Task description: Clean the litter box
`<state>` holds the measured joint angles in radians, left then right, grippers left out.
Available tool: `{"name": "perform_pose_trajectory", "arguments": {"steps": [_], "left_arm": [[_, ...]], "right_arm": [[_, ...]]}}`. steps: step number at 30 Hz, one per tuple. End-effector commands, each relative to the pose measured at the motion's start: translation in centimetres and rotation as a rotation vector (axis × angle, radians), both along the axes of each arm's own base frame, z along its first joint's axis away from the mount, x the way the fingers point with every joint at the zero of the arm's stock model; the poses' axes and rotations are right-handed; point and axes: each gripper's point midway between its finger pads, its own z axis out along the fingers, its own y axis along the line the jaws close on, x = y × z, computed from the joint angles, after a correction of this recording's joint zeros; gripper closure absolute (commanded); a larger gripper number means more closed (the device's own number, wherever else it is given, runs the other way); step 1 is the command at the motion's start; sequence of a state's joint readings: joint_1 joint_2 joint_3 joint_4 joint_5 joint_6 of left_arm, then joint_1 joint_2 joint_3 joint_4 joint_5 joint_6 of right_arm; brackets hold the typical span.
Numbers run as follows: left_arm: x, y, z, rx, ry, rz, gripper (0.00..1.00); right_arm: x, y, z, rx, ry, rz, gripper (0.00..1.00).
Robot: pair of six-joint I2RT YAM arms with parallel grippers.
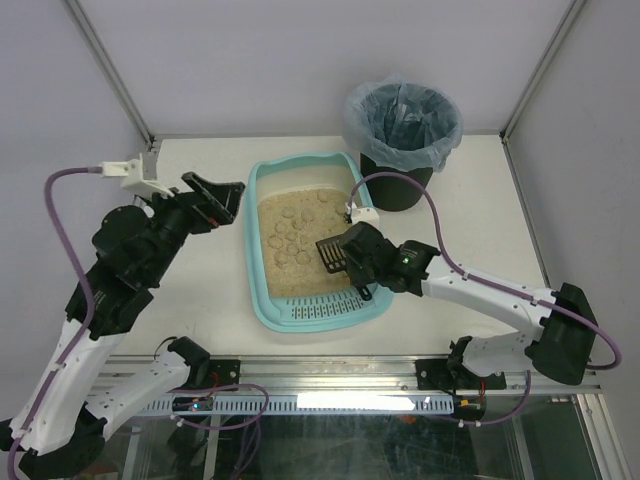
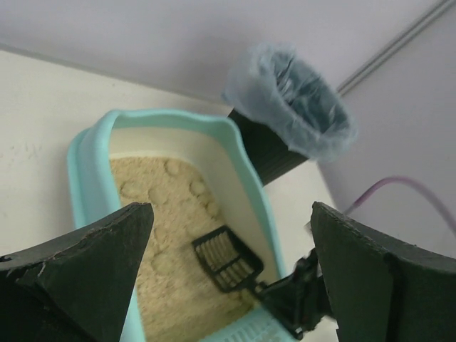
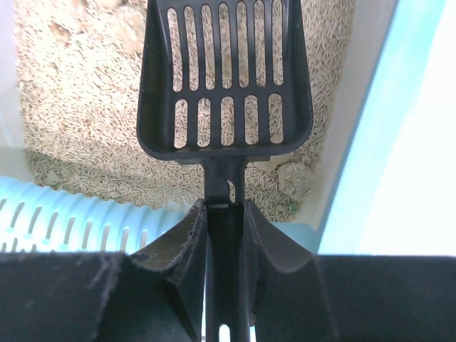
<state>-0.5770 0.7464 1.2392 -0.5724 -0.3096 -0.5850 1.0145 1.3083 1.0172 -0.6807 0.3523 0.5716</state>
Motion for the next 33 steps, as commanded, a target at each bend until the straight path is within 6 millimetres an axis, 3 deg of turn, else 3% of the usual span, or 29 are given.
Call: {"name": "perform_pose_trajectory", "arguments": {"steps": [1,8,13,19,26,33], "left_arm": [[-0.8,-2.7,-2.5,0.181,-0.070,-0.188,0.01],[-2.0,-7.5,-5.3,0.447,-0.285,-0.522,0.11],[-0.9,-9.9,-8.1,0.521,-0.270,-0.640,0.16],[0.0,-13.0,-12.3,0.501,-0.185,-0.790,0.20],[0.5,-15.4,-14.6,0.450,-0.136,-0.876,0.23],[-0.4,-17.7,-16.4,0.497,-0.121,-0.954,0.24]], "right_arm": [[1.5,0.6,4.6,0.069,-0.170,0.073,0.94],[0.7,0.9,6.7,0.033,-0.225,0.275,1.00],[0.5,1.1,8.2,0.035,-0.247,0.339,1.00],[1.0,1.5,10.3,0.101,-0.265,0.296,1.00],[0.8,2.9,12.2,0.205,-0.247,0.287,1.00],[1.0,3.6,13.4,0.224,-0.227,0.290,1.00]]}}
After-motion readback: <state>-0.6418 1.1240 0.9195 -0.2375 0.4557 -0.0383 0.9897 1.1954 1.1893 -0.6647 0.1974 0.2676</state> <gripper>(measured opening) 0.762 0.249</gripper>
